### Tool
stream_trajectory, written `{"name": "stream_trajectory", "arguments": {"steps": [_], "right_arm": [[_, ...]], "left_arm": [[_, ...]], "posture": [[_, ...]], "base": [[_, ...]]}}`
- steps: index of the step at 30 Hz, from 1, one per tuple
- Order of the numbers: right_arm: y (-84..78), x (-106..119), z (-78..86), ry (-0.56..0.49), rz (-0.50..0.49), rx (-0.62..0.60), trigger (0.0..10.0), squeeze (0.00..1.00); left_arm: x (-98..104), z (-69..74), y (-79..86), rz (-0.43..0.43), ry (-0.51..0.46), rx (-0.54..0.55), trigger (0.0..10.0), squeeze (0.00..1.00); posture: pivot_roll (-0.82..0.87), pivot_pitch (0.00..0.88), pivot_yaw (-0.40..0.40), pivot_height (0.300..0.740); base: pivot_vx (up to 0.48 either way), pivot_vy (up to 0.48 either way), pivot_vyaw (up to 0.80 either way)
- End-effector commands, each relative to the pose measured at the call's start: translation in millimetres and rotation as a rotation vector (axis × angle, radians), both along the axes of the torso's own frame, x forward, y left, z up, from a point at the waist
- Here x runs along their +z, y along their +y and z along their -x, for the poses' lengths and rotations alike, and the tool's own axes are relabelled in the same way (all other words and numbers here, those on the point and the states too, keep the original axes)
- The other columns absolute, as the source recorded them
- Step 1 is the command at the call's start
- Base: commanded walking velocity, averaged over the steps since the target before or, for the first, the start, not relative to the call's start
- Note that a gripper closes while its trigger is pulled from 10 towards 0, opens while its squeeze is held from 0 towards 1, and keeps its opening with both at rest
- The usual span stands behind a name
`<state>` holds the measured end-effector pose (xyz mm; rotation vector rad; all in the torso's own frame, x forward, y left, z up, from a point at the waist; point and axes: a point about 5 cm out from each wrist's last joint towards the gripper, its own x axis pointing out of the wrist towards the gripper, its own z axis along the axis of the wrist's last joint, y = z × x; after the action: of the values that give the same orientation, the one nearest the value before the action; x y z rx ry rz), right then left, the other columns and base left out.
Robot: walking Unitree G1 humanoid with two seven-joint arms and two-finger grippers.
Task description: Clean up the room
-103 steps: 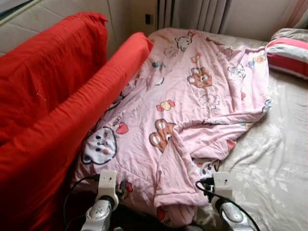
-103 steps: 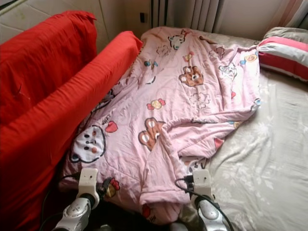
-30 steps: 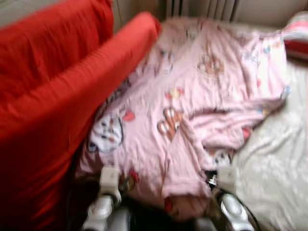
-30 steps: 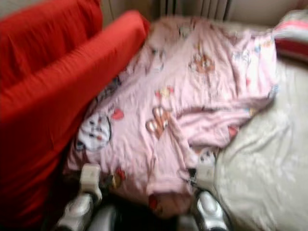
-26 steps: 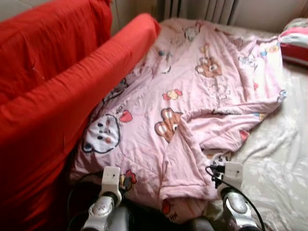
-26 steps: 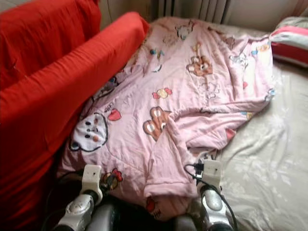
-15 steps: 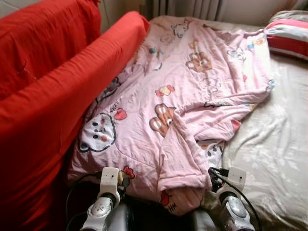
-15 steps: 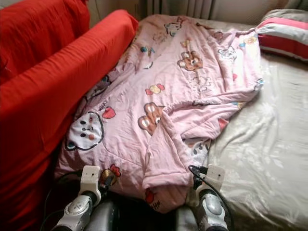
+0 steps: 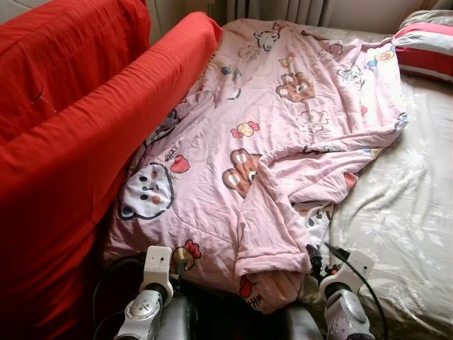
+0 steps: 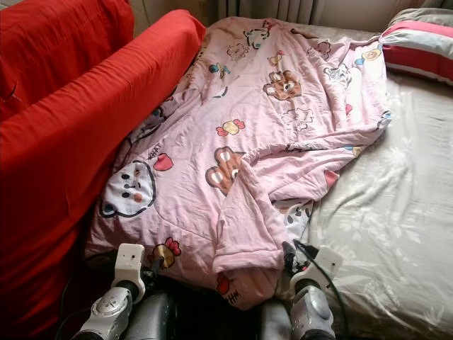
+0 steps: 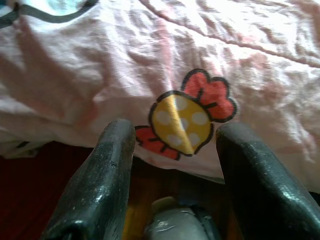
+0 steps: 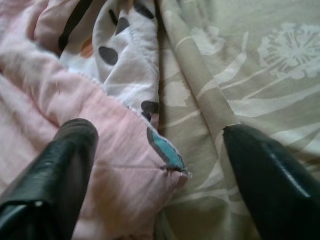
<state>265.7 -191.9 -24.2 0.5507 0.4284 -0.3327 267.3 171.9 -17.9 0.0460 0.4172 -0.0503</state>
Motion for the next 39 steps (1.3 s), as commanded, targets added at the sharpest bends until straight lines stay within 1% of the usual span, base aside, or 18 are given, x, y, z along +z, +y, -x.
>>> {"name": "stream_trajectory", "arguments": {"steps": [1,6,8,9,10,11,14,18,19,20,24,25,26,27,33,34,37,39], "right_arm": [[-3.7,-4.5,4.6,0.024,-0.061,-0.054,10.0,0.00],[-6.1,-3.2,2.2,0.011,-0.122,-0.091,10.0,0.00],[-4.0,-3.2,0.9,-0.006,-0.209,-0.122,10.0,0.00],[-4.0,-3.2,0.9,-0.006,-0.209,-0.122,10.0,0.00],[-3.2,-4.1,1.0,-0.008,-0.260,-0.144,10.0,0.00],[-2.7,-5.4,2.0,-0.002,-0.278,-0.152,10.0,0.00],[0.2,-8.5,5.0,0.015,-0.287,-0.145,10.0,0.00],[9.3,-14.6,10.8,0.046,-0.306,-0.111,10.0,0.00],[9.3,-14.6,10.8,0.046,-0.306,-0.111,10.0,0.00],[13.1,-17.9,14.4,0.060,-0.317,-0.104,10.0,0.00],[15.5,-20.8,18.1,0.068,-0.328,-0.104,10.0,0.00],[15.5,-20.6,18.1,0.062,-0.328,-0.100,1.7,0.00],[15.5,-20.6,18.1,0.062,-0.328,-0.100,1.7,0.00],[14.7,-19.8,17.4,0.054,-0.323,-0.098,0.0,0.00],[11.0,-17.3,15.0,0.038,-0.314,-0.105,0.0,0.00],[9.3,-14.6,12.2,0.014,-0.315,-0.110,0.0,0.00],[8.3,-11.9,9.2,-0.007,-0.321,-0.115,0.0,0.00],[8.3,-8.1,5.1,-0.043,-0.341,-0.120,0.0,0.00]], "left_arm": [[-6.3,7.7,6.0,-0.008,0.034,0.010,10.0,0.00],[-5.1,7.5,10.8,-0.019,0.028,0.010,10.0,0.00],[-5.1,8.3,13.6,-0.026,0.027,0.007,10.0,0.00],[-5.1,8.3,13.6,-0.026,0.027,0.007,10.0,0.00],[-5.4,9.4,15.7,-0.032,0.028,0.002,10.0,0.00],[-5.7,10.2,16.3,-0.035,0.029,-0.002,10.0,0.00],[-6.3,11.5,17.7,-0.039,0.030,-0.007,10.0,0.00],[-6.9,13.0,19.2,-0.049,0.034,-0.018,10.0,0.00],[-6.9,13.0,19.2,-0.049,0.034,-0.018,10.0,0.00],[-7.2,13.6,20.0,-0.052,0.035,-0.020,10.0,0.00],[-7.4,14.3,20.8,-0.055,0.037,-0.021,10.0,0.00],[-7.5,14.6,20.8,-0.056,0.037,-0.022,10.0,0.00],[-7.5,14.6,20.8,-0.056,0.037,-0.022,10.0,0.00],[-7.6,14.6,20.7,-0.056,0.038,-0.022,10.0,0.00],[-7.3,14.1,20.2,-0.056,0.038,-0.022,10.0,0.00],[-7.2,14.0,19.9,-0.056,0.036,-0.022,10.0,0.00],[-7.1,13.8,19.4,-0.057,0.036,-0.024,10.0,0.00],[-7.1,13.7,18.9,-0.059,0.037,-0.027,10.0,0.00]], "posture": [[0.02,0.205,0.043,0.635],[0.04,0.212,0.056,0.635],[0.05,0.218,0.069,0.635],[0.05,0.218,0.069,0.635],[0.05,0.221,0.076,0.635],[0.06,0.223,0.081,0.635],[0.06,0.227,0.090,0.635],[0.07,0.236,0.101,0.635],[0.07,0.236,0.101,0.635],[0.07,0.239,0.103,0.635],[0.07,0.242,0.107,0.635],[0.07,0.242,0.107,0.635],[0.07,0.242,0.107,0.635],[0.07,0.240,0.105,0.635],[0.07,0.235,0.101,0.635],[0.07,0.235,0.101,0.635],[0.07,0.232,0.100,0.635],[0.07,0.228,0.100,0.635]], "base": [[0.000,0.000,0.00],[0.000,0.000,0.00],[0.000,0.000,0.00],[0.000,0.000,0.00],[0.000,0.000,0.00],[0.000,0.000,0.00],[0.000,0.000,0.00],[0.000,0.000,0.00],[0.000,0.000,0.00],[0.000,0.000,0.00],[0.000,0.000,0.00],[0.000,0.000,0.00],[0.000,0.000,0.00],[0.000,0.000,0.00],[0.000,0.000,0.00],[0.000,0.000,0.00],[0.000,0.000,0.00],[0.000,0.000,0.00]]}}
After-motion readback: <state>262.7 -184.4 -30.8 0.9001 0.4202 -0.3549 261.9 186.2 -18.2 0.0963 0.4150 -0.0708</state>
